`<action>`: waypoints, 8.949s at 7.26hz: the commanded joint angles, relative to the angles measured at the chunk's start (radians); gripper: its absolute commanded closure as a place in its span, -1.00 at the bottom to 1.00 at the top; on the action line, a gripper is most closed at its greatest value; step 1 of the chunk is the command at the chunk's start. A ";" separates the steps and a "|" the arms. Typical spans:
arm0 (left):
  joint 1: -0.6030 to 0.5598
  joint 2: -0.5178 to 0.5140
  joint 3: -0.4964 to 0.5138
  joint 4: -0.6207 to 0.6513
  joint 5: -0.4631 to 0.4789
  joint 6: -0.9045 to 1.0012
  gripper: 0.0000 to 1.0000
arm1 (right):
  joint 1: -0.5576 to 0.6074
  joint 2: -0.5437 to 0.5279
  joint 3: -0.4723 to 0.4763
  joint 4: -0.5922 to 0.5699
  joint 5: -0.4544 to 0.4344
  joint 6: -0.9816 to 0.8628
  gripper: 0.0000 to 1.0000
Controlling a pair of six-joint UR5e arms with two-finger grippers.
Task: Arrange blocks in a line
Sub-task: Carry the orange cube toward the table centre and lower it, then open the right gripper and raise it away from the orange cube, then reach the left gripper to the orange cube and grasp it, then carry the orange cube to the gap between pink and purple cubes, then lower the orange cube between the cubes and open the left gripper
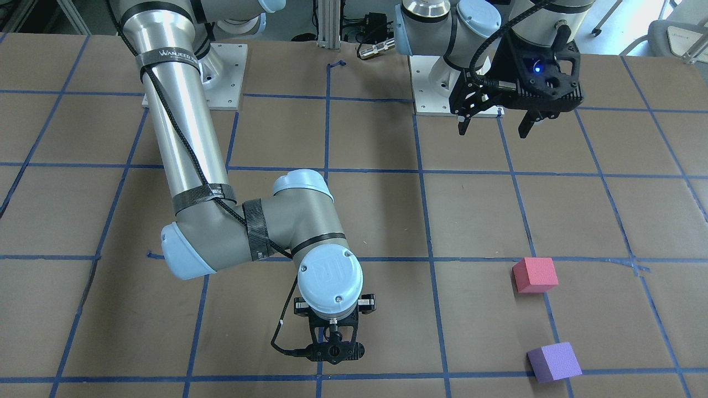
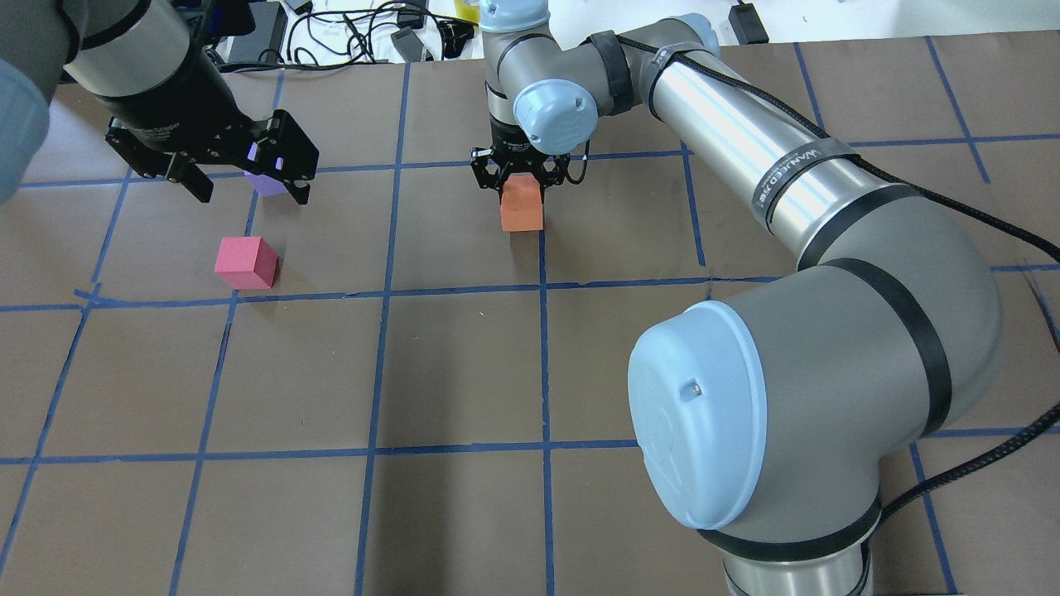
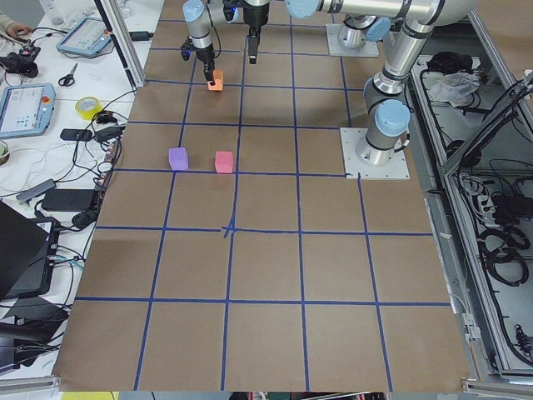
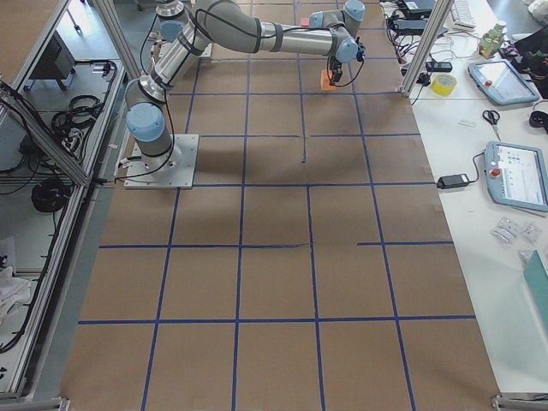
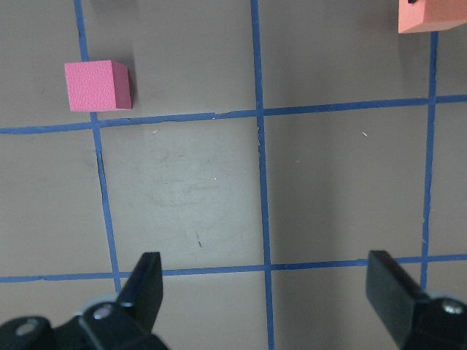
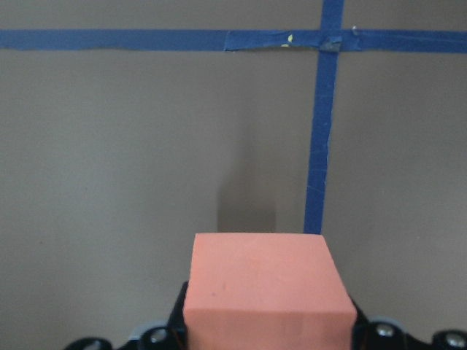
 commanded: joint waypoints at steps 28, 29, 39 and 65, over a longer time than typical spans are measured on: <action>-0.266 -0.631 0.171 0.533 -0.087 -0.370 -1.00 | -0.291 -0.872 0.536 0.099 -0.044 -0.275 -1.00; -0.281 -0.661 0.171 0.581 -0.087 -0.379 -1.00 | -0.291 -0.872 0.535 0.099 -0.044 -0.277 -1.00; -0.301 -0.740 0.198 0.638 -0.073 -0.391 0.40 | -0.291 -0.872 0.532 0.099 -0.044 -0.279 -1.00; 0.302 -0.648 0.036 0.604 -0.069 0.213 0.65 | -0.283 -0.875 0.532 0.099 -0.044 -0.282 -1.00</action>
